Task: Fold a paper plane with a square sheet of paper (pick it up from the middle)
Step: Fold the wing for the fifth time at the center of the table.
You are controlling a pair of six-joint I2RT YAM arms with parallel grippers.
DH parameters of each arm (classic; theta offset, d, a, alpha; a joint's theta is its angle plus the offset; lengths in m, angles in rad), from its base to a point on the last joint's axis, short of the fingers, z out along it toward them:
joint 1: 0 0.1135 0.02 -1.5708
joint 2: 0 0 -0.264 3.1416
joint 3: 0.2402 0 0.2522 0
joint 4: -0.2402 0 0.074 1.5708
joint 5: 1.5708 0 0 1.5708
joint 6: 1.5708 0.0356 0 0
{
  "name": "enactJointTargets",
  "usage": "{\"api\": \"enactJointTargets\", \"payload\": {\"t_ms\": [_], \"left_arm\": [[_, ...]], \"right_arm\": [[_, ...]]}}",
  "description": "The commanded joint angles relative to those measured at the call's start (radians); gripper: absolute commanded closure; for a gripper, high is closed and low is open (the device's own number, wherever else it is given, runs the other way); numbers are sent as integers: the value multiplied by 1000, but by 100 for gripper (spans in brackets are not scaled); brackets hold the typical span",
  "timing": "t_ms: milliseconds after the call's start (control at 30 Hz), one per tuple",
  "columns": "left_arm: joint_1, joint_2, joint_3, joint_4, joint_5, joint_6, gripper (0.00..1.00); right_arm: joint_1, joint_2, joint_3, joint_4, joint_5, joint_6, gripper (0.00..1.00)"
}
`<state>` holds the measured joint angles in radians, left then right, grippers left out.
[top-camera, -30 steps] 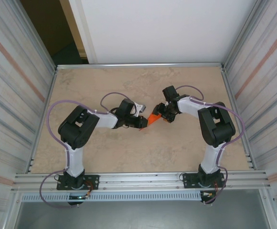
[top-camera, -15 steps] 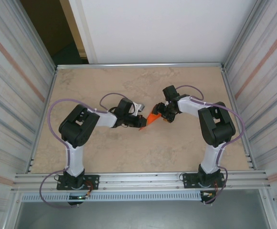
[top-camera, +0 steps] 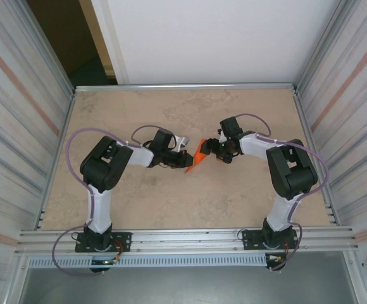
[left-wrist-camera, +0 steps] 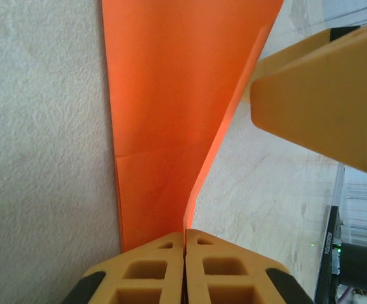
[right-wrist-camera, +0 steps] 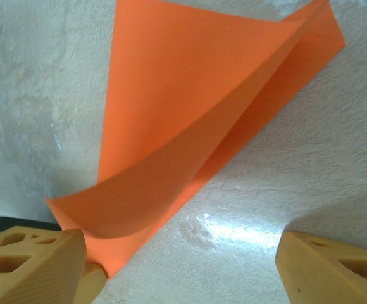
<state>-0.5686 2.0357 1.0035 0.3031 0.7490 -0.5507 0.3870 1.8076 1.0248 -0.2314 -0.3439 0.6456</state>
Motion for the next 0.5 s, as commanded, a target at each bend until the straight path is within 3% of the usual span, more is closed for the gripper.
{"api": "enactJointTargets", "payload": {"t_ms": [0, 267, 467], "left_arm": [[-21, 110, -25, -55, -85, -5, 91], [-20, 113, -25, -59, -88, -12, 92], [-18, 115, -22, -64, -90, -16, 92]], "right_arm": [[11, 92, -57, 58, -17, -55, 22], [56, 196, 69, -113, 136, -6, 29], [80, 262, 124, -170, 179, 38, 26]]}}
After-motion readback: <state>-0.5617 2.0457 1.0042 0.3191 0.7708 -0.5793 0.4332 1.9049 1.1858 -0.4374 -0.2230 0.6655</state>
